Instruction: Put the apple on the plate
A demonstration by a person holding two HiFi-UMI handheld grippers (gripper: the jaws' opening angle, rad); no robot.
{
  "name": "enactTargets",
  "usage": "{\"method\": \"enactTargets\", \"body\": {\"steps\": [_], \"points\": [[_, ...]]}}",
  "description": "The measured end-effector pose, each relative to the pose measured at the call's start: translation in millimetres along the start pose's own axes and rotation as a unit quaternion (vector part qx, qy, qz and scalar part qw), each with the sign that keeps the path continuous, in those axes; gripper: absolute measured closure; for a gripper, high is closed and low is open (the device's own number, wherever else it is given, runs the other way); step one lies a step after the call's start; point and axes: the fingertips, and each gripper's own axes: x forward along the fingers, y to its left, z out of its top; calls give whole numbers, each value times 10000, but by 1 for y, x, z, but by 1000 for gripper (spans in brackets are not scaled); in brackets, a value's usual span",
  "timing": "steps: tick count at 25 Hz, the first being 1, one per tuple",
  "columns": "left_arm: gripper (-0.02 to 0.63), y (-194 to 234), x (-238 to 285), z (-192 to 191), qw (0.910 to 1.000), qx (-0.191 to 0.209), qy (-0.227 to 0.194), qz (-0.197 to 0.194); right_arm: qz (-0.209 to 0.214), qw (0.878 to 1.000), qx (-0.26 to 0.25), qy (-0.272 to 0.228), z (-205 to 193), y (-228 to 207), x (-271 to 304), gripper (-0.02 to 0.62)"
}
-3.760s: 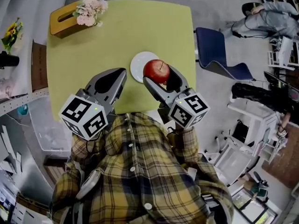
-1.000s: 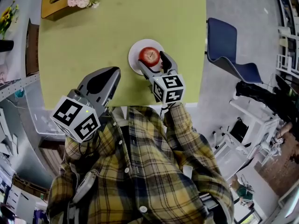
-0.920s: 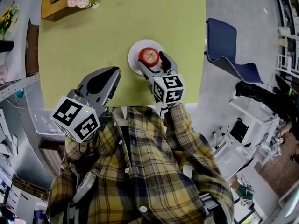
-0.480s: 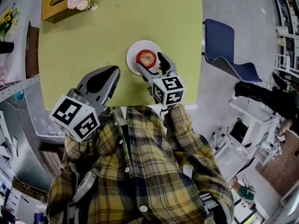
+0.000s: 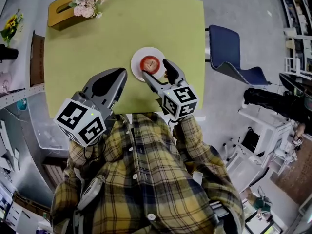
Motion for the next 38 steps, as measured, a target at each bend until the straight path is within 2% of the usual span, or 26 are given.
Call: {"method": "enactTargets", "body": {"steps": [4, 11, 16, 24, 28, 38], "points": [[600, -11, -5, 15, 9998, 138, -153, -19, 298, 9985, 167, -427, 36, 18, -23, 235], [600, -29, -9, 45, 9985, 351, -408, -89, 583, 9933, -6, -1000, 98, 53, -63, 346], [600, -35, -5, 54, 9977, 443, -486, -165, 681, 9926, -299, -963, 111, 72, -69, 418], [600, -38, -1, 56, 9970, 484, -539, -261, 419, 9906, -577, -1167, 122, 78, -80, 566], [600, -39, -1, 57, 9968, 520, -523, -299, 402, 9907, -593, -1157, 126, 79, -81, 595], [600, -46, 0, 53, 9968, 570, -442, -338, 386, 9924, -544, -1033, 128, 75, -91, 598]]}}
